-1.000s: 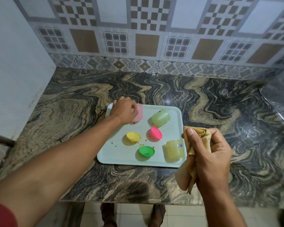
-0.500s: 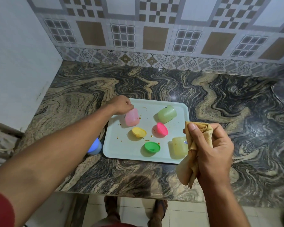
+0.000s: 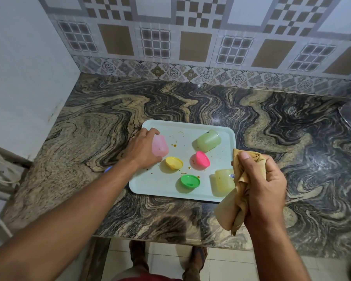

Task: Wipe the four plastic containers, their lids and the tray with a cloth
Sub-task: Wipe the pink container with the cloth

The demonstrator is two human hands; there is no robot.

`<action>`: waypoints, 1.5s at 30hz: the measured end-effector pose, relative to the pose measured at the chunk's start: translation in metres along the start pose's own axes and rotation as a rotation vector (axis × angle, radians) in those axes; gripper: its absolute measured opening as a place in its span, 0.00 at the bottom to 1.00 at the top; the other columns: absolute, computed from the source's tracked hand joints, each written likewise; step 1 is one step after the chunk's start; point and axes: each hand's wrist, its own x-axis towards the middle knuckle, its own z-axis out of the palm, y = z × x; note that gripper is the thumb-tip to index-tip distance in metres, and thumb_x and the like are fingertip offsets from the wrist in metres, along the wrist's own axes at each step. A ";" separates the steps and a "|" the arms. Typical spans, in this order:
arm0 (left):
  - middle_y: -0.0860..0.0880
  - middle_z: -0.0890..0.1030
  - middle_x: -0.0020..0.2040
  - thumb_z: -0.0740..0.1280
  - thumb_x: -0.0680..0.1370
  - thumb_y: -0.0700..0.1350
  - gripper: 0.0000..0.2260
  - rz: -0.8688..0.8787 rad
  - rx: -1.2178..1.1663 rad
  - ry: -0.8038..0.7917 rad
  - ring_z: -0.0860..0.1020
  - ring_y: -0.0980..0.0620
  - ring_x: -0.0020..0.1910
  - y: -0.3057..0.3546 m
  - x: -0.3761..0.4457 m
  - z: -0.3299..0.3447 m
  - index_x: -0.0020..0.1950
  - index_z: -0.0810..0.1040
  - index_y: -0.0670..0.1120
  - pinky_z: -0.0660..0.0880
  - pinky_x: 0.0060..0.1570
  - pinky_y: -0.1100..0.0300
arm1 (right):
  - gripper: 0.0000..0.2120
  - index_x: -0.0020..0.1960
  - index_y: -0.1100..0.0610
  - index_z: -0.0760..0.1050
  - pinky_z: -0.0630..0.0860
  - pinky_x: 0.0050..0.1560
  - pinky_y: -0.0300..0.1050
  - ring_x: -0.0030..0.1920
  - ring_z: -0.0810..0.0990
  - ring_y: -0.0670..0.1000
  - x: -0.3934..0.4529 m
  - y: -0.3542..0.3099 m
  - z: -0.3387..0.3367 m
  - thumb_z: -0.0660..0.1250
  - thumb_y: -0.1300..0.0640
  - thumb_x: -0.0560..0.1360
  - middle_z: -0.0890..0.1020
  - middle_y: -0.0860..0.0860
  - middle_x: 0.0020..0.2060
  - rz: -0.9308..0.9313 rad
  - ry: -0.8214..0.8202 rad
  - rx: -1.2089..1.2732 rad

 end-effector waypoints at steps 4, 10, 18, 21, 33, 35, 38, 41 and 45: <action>0.46 0.71 0.68 0.81 0.67 0.52 0.37 0.004 -0.041 0.054 0.76 0.39 0.64 0.000 -0.004 0.001 0.72 0.68 0.53 0.77 0.56 0.46 | 0.05 0.45 0.57 0.78 0.71 0.29 0.40 0.29 0.70 0.48 0.000 0.004 -0.003 0.71 0.61 0.80 0.75 0.54 0.32 0.028 -0.016 -0.043; 0.52 0.74 0.65 0.81 0.65 0.48 0.36 0.147 -0.301 0.285 0.78 0.49 0.60 0.025 -0.035 -0.025 0.71 0.72 0.52 0.77 0.53 0.51 | 0.02 0.43 0.52 0.81 0.69 0.34 0.44 0.34 0.71 0.51 -0.005 0.002 0.003 0.70 0.55 0.75 0.77 0.53 0.34 -0.041 -0.061 -0.059; 0.54 0.75 0.61 0.82 0.65 0.45 0.34 0.380 -0.559 0.483 0.76 0.58 0.61 0.083 -0.108 -0.083 0.69 0.74 0.49 0.75 0.59 0.59 | 0.07 0.44 0.54 0.77 0.74 0.34 0.40 0.31 0.76 0.44 -0.017 -0.026 0.041 0.75 0.58 0.77 0.80 0.46 0.32 -0.374 -0.148 -0.183; 0.55 0.76 0.62 0.81 0.66 0.52 0.33 0.429 -0.600 0.516 0.78 0.55 0.61 0.098 -0.127 -0.098 0.69 0.75 0.49 0.76 0.59 0.59 | 0.08 0.45 0.49 0.77 0.79 0.34 0.52 0.33 0.80 0.52 -0.021 -0.033 0.056 0.76 0.55 0.77 0.81 0.51 0.35 -0.522 -0.154 -0.261; 0.49 0.79 0.59 0.87 0.65 0.42 0.32 0.532 -0.598 0.656 0.80 0.50 0.59 0.106 -0.148 -0.113 0.66 0.80 0.43 0.79 0.56 0.54 | 0.10 0.43 0.63 0.79 0.70 0.40 0.37 0.37 0.74 0.50 -0.023 -0.041 0.074 0.76 0.58 0.76 0.77 0.52 0.37 -0.902 -0.086 -0.502; 0.49 0.80 0.58 0.87 0.64 0.43 0.32 0.525 -0.605 0.672 0.81 0.50 0.57 0.105 -0.149 -0.115 0.66 0.81 0.43 0.80 0.54 0.53 | 0.09 0.43 0.62 0.78 0.71 0.39 0.39 0.37 0.75 0.51 -0.022 -0.044 0.077 0.76 0.59 0.76 0.77 0.52 0.37 -0.878 -0.075 -0.462; 0.49 0.81 0.58 0.85 0.65 0.46 0.31 0.513 -0.608 0.677 0.81 0.49 0.55 0.102 -0.146 -0.118 0.66 0.81 0.44 0.80 0.52 0.50 | 0.10 0.43 0.60 0.77 0.73 0.36 0.48 0.35 0.75 0.53 -0.019 -0.044 0.084 0.76 0.58 0.77 0.77 0.51 0.36 -0.801 -0.080 -0.403; 0.50 0.81 0.58 0.85 0.66 0.50 0.31 0.506 -0.621 0.692 0.82 0.47 0.55 0.098 -0.145 -0.118 0.65 0.81 0.43 0.81 0.51 0.47 | 0.11 0.42 0.58 0.77 0.73 0.34 0.50 0.34 0.76 0.53 -0.010 -0.045 0.088 0.76 0.55 0.77 0.78 0.50 0.35 -0.716 -0.071 -0.391; 0.47 0.81 0.62 0.86 0.65 0.50 0.34 0.526 -0.724 0.702 0.82 0.44 0.58 0.099 -0.152 -0.118 0.67 0.77 0.46 0.81 0.56 0.45 | 0.11 0.41 0.54 0.76 0.72 0.33 0.40 0.31 0.74 0.43 0.015 -0.051 0.083 0.77 0.57 0.77 0.79 0.45 0.33 -0.543 -0.026 -0.308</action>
